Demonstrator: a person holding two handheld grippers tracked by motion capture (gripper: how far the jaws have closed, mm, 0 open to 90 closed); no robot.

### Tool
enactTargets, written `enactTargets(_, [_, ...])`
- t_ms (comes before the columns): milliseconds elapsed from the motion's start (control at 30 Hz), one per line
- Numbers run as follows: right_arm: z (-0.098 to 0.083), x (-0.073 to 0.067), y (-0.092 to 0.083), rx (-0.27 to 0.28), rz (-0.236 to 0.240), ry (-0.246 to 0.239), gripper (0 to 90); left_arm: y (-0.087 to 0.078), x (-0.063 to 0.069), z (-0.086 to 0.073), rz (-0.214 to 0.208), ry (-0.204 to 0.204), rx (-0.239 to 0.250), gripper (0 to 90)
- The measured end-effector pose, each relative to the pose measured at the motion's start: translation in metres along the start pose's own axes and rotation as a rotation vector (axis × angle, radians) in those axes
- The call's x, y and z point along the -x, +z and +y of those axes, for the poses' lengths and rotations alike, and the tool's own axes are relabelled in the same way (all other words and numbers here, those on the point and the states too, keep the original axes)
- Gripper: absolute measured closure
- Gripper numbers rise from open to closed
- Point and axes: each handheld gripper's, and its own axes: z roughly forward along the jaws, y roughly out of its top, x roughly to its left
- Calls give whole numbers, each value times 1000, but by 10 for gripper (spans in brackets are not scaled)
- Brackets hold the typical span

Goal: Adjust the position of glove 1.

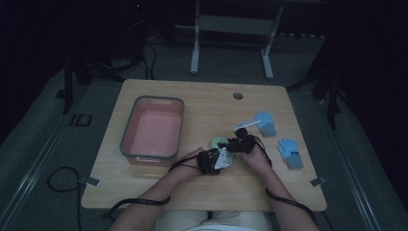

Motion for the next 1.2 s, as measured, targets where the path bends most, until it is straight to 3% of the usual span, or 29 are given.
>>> enactTargets(100, [3,-5,-2,-4,-24,-29,677,-1,-2,3,-7,-12,-7,705])
enactTargets(267, [9,-12,-10,-5,-35,-53,710,-11,-6,11,-31,2,-26,743])
enactTargets(533, [14,-18,-26,36,-14,-50,719,-32,-12,29,-30,27,-36,751])
enactTargets(767, [28,-28,-38,73,-16,-80,720,-51,-23,41,-29,54,-54,751])
enactTargets(967, [46,-38,-46,106,-22,-112,719,-71,-35,44,-23,57,-45,751])
enactTargets(1200, [67,-51,-45,124,-15,-143,720,-92,-49,42,-22,66,-64,752])
